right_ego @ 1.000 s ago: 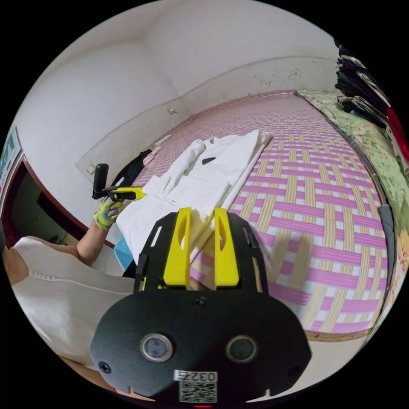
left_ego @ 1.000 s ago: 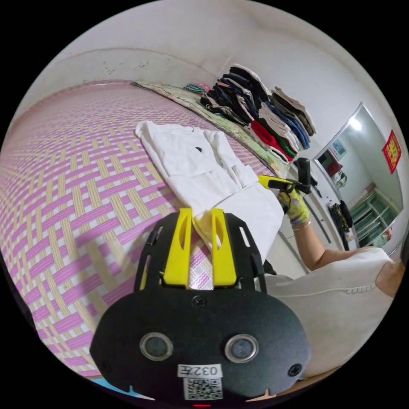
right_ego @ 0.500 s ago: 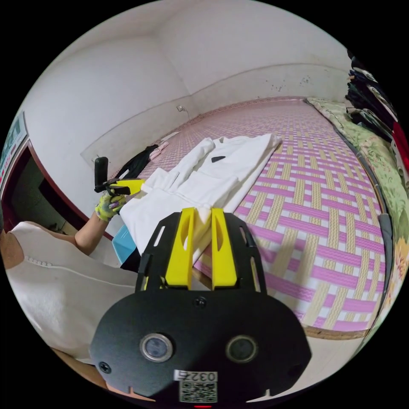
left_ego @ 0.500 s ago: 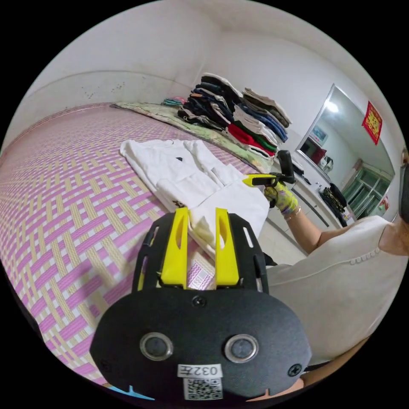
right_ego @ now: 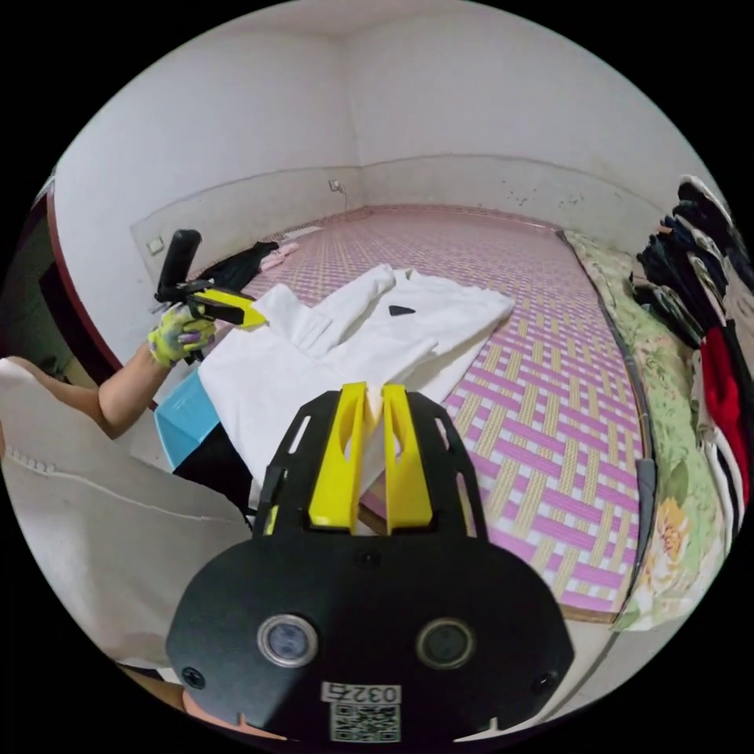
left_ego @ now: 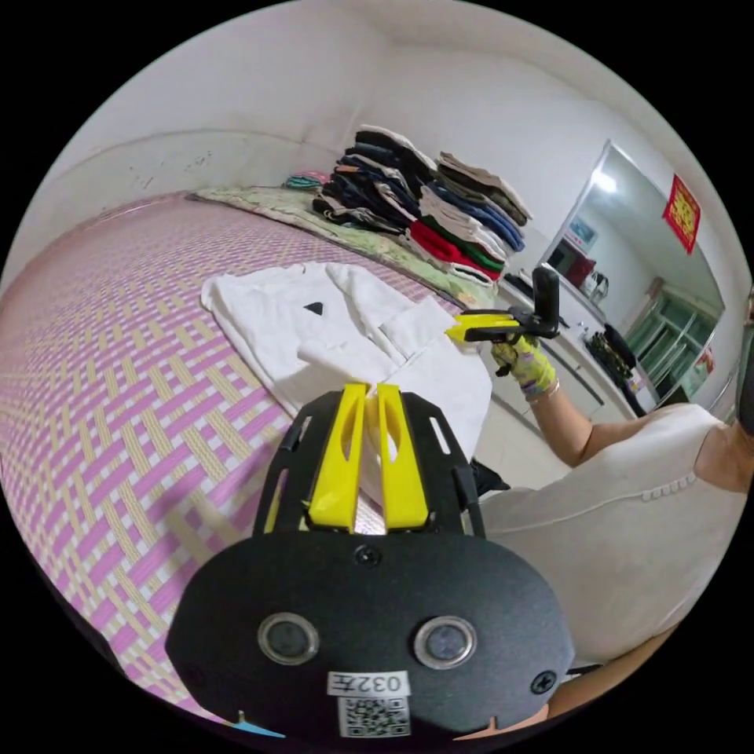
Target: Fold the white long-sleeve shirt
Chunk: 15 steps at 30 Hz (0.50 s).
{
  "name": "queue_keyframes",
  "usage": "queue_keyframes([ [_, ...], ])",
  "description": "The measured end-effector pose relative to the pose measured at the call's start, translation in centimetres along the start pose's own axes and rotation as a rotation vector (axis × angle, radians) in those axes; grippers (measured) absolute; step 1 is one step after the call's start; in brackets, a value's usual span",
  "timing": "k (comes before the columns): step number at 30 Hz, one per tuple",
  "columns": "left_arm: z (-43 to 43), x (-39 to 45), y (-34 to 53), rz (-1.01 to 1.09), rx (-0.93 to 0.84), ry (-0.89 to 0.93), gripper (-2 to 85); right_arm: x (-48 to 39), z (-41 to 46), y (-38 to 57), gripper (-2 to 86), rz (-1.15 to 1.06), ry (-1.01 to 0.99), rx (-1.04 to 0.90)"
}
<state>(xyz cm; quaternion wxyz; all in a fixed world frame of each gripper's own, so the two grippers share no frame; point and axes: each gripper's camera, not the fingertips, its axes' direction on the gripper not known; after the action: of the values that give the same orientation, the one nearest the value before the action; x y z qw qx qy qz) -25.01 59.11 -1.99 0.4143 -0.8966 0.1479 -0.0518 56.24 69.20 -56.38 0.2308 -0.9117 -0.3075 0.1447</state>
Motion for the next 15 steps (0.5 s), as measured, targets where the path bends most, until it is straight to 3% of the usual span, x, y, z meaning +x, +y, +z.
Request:
queue_keyframes([
  [3,0.8,-0.9,0.4,-0.043,-0.055,0.009,1.4,1.6,1.0,0.9,5.5,0.096,-0.055,-0.046],
  [8,0.6,-3.4,3.0,-0.135,-0.026,0.159,6.5,3.3,-0.6,3.2,7.5,0.142,-0.190,0.111],
  [15,0.9,-2.5,3.1,-0.103,-0.068,0.066,1.1,1.6,0.5,2.8,5.6,0.065,-0.061,0.066],
])
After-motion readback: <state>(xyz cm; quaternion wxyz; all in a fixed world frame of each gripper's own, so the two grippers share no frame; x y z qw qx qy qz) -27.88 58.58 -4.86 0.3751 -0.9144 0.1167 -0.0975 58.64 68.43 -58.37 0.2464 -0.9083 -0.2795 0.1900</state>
